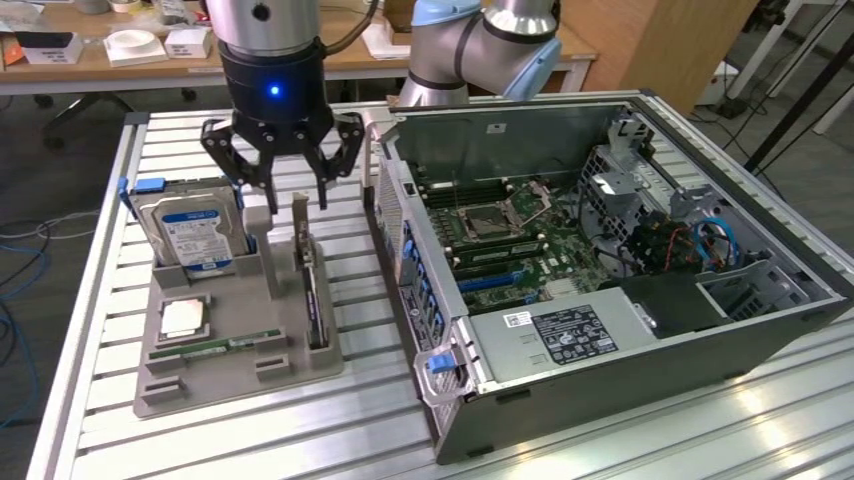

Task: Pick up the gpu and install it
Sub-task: 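Pick up the gpu and move the gpu toward the slot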

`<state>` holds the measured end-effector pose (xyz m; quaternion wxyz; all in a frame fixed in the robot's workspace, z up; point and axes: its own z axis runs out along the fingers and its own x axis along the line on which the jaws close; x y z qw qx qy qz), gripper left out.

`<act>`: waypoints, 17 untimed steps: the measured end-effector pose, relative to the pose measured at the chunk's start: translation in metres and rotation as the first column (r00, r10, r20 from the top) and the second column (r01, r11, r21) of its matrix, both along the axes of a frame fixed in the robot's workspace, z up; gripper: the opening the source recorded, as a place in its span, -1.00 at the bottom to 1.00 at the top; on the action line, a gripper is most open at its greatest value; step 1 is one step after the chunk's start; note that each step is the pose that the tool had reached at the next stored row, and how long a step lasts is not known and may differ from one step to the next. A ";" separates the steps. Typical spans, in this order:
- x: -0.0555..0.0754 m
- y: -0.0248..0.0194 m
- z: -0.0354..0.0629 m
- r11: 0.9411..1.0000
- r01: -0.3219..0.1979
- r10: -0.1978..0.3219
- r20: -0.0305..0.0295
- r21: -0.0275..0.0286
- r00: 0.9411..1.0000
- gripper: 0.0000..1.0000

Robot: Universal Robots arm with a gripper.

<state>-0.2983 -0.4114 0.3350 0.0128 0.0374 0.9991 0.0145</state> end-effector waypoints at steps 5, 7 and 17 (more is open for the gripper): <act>0.000 -0.0047 -0.0016 1.000 0.001 -0.001 0.000 -0.004 1.000 0.09; 0.000 -0.0067 -0.0023 1.000 0.001 -0.001 0.000 -0.006 1.000 0.09; 0.000 -0.0144 -0.0054 1.000 0.002 -0.002 0.000 -0.013 1.000 0.09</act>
